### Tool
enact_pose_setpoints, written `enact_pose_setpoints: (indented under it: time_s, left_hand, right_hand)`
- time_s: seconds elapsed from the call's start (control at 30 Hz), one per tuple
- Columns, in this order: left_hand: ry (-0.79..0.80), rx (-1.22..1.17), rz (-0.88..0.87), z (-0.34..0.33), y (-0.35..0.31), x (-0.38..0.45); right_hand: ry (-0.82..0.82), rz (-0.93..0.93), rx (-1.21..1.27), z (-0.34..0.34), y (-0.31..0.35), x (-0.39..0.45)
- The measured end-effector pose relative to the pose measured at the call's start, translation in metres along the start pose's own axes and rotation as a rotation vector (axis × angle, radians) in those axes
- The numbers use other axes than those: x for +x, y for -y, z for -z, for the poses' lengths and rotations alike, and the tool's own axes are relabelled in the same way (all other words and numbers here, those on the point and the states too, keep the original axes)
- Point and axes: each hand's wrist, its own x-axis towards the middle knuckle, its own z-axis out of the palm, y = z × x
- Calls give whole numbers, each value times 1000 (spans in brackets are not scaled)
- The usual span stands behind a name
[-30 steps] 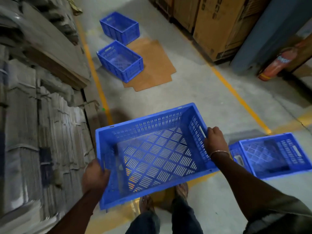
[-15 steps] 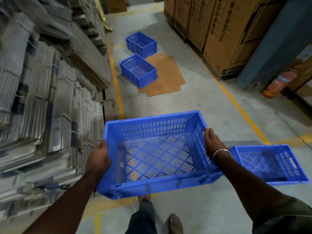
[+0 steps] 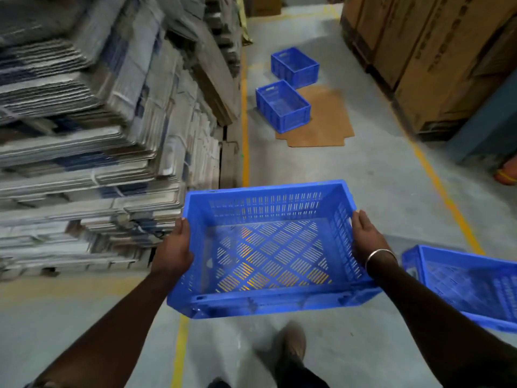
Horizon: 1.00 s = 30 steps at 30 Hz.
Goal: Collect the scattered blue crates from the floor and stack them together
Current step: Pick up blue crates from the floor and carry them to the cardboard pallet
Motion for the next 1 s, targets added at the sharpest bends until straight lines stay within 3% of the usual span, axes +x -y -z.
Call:
enact_pose_setpoints:
  time_s: [0.23, 0.6, 0.9, 1.0]
  left_hand:
    - [-27, -106, 59, -14, 104, -126]
    - [-128, -91, 367, 6, 303, -349]
    - [-83, -116, 506, 6, 418, -435]
    - [-94, -61, 439, 3, 452, -446]
  right_hand:
    - [13, 118, -37, -23, 107, -63]
    - [28, 369, -39, -83, 342, -176]
    - [100, 504, -42, -113, 486, -199]
    - [153, 544, -32, -125, 530, -191]
